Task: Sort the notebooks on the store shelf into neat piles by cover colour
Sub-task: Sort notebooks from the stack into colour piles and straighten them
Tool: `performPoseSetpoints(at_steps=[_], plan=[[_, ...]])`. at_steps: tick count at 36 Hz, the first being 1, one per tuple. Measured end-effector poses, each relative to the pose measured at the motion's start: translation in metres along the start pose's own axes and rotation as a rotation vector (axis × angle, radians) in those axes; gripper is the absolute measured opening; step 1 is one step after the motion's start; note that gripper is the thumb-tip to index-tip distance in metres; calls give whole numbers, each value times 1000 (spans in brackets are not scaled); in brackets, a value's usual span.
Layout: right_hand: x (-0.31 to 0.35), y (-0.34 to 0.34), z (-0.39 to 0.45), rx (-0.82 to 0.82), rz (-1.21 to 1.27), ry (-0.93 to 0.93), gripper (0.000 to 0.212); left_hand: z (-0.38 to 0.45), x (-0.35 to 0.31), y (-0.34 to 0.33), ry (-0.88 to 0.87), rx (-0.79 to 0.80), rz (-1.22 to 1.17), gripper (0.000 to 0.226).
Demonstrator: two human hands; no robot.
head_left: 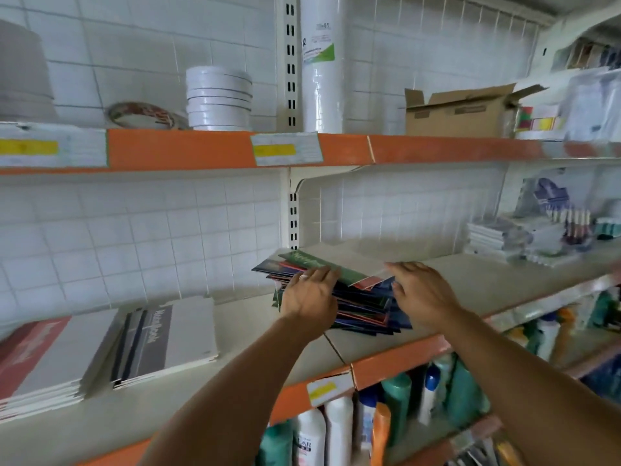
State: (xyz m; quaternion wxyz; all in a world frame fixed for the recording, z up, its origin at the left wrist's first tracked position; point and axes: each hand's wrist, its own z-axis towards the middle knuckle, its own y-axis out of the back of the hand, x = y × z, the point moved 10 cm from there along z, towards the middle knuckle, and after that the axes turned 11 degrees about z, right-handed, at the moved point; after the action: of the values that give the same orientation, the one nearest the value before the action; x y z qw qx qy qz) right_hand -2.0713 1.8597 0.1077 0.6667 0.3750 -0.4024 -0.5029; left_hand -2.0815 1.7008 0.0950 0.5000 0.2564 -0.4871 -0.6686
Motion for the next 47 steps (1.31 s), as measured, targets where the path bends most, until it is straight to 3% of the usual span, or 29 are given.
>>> performPoseSetpoints(at_steps=[8, 18, 26, 35, 38, 43, 47], plan=[[-3, -25, 35, 169, 129, 200, 56, 17, -20, -10, 63, 2, 17, 62], [4, -29, 38, 206, 259, 348, 59, 10, -24, 8, 247, -112, 52, 50], [2, -12, 35, 139, 279, 370, 56, 19, -24, 18, 321, -105, -5, 57], [-13, 3, 41, -32, 193, 369, 30, 9, -37, 41, 447, -358, -38, 21], [-21, 8, 41, -65, 163, 347, 20, 15, -52, 36, 394, -282, 18, 19], [-27, 6, 40, -15, 135, 330, 12, 33, -67, 3, 305, 13, 55, 56], [-23, 4, 34, 49, 131, 329, 41, 33, -71, -22, 232, 159, 156, 74]])
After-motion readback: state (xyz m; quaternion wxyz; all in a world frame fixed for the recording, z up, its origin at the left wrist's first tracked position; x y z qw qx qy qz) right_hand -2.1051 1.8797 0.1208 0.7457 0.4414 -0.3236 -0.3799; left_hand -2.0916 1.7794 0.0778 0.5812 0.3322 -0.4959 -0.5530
